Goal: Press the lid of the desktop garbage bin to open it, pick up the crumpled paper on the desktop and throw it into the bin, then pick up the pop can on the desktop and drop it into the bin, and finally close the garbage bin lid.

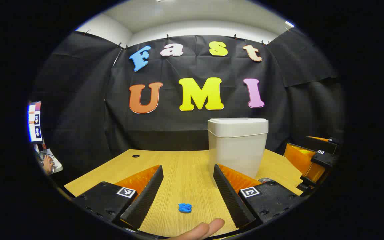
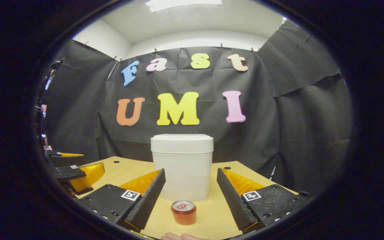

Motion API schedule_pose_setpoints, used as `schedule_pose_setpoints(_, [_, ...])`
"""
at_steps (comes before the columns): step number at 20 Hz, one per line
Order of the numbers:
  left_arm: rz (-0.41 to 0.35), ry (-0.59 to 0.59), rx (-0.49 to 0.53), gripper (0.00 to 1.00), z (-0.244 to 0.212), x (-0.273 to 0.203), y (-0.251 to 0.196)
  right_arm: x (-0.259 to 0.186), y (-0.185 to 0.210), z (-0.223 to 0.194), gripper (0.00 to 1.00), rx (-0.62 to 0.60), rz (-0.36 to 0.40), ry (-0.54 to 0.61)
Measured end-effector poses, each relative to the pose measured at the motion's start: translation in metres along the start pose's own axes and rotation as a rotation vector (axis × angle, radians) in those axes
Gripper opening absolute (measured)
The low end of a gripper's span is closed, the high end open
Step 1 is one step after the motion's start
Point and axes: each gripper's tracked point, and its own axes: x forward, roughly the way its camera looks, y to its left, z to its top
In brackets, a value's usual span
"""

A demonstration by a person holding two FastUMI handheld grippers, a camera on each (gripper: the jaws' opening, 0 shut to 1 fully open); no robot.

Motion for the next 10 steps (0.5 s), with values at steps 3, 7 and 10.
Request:
schedule_pose_setpoints(3, [0.019, 0.001, -0.006, 0.98, -0.002, -0.001, 0.007, -0.001, -0.002, 0.000, 0.95, -0.005, -0.003, -0.002])
schedule_pose_setpoints(7, [0.047, 0.022, -0.051, 0.99, -0.006, 0.002, 0.018, -0.001, -0.006, -0.001, 0.95, 0.005, -0.004, 0.010])
schedule_pose_setpoints(10, [0.048, 0.029, -0.073, 0.99, -0.008, 0.005, 0.020, -0.001, -0.009, -0.001, 0.93, 0.004, -0.006, 0.015])
